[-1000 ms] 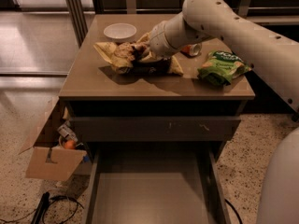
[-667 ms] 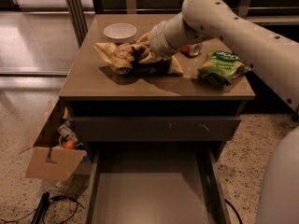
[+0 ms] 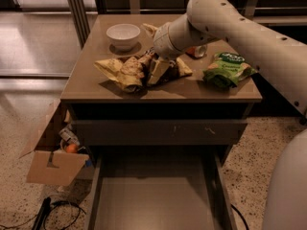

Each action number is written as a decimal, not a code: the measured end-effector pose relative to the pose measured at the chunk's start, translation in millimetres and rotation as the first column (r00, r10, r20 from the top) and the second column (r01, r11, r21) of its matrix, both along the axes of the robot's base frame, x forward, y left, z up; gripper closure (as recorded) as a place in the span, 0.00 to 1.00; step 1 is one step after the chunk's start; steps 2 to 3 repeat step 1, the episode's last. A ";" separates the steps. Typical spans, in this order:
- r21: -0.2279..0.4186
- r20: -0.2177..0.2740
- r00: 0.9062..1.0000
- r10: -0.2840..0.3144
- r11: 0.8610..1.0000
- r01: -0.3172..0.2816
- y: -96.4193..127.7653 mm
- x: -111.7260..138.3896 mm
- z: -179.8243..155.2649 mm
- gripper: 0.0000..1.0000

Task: Pick brown chip bag from middle drawer and place on counter

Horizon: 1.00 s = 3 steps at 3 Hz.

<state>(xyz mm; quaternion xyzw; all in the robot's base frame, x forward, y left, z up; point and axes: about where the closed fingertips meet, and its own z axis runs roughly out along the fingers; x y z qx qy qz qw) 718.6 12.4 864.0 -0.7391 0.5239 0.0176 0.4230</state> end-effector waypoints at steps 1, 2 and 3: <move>0.000 0.000 1.000 0.000 1.000 0.000 0.0 0.0 0.0 0.00; 0.000 0.000 1.000 0.000 1.000 0.000 0.0 0.0 0.0 0.00; 0.000 0.000 1.000 0.000 1.000 0.000 0.0 0.0 0.0 0.00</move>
Offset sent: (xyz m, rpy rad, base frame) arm 0.0000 0.0000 0.0000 0.0000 0.0000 0.0000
